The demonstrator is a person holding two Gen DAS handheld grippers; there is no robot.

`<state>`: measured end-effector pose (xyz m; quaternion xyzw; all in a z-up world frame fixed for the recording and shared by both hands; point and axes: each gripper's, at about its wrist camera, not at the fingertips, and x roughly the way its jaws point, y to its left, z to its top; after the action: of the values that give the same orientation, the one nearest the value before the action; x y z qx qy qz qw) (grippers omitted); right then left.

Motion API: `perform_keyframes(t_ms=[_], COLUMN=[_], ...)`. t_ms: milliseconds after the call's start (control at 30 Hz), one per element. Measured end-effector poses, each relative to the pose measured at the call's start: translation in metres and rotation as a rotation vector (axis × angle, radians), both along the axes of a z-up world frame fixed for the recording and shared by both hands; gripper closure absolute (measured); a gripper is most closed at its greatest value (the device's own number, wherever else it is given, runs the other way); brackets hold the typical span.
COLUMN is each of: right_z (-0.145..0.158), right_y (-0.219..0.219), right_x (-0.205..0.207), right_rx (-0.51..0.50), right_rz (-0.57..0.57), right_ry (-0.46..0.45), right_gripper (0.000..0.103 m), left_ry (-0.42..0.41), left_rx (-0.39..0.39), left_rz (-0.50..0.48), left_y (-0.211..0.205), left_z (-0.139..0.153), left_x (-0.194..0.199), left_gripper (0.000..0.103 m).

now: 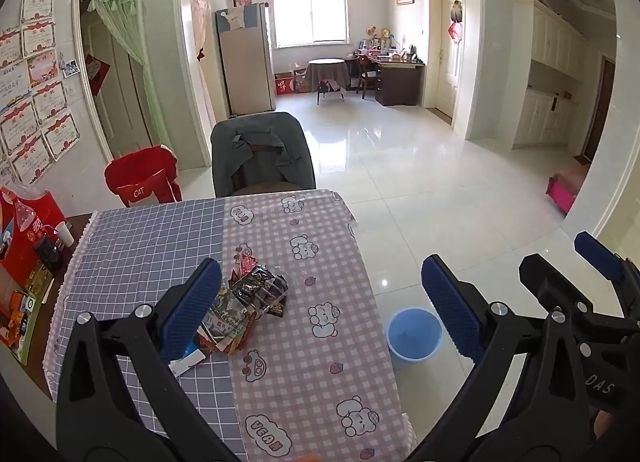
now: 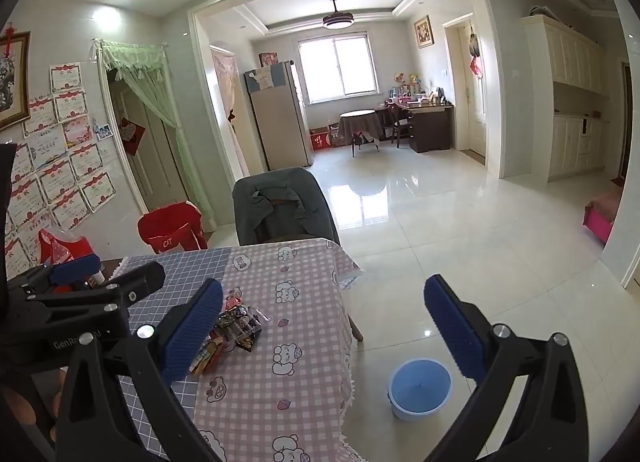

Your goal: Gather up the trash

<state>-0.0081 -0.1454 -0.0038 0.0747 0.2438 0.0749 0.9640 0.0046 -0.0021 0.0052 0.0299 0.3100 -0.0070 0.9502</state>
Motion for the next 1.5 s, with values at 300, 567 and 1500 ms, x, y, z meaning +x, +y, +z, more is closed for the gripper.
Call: perform_keyframes(t_ms=[300, 567, 1500], right_z=[0.003, -0.001, -0.005], right_y=[0.006, 0.002, -0.038], right_x=[0.01, 0.016, 0.052], right_rx=[0.003, 0.009, 0.049], right_rz=[0.015, 0.029, 0.196], right_ry=[0.008, 0.013, 0.036], right_gripper=[0.004, 0.004, 0.004], left_ry=[0.002, 0.007, 0.041], left_rx=[0.001, 0.001, 0.022], left_rz=[0.002, 0.021, 0.196], left_y=[0.002, 0.007, -0.031], left_z=[-0.004, -0.014, -0.012], left_x=[0.005, 0.013, 0.017], left_gripper=[0.005, 0.005, 0.005])
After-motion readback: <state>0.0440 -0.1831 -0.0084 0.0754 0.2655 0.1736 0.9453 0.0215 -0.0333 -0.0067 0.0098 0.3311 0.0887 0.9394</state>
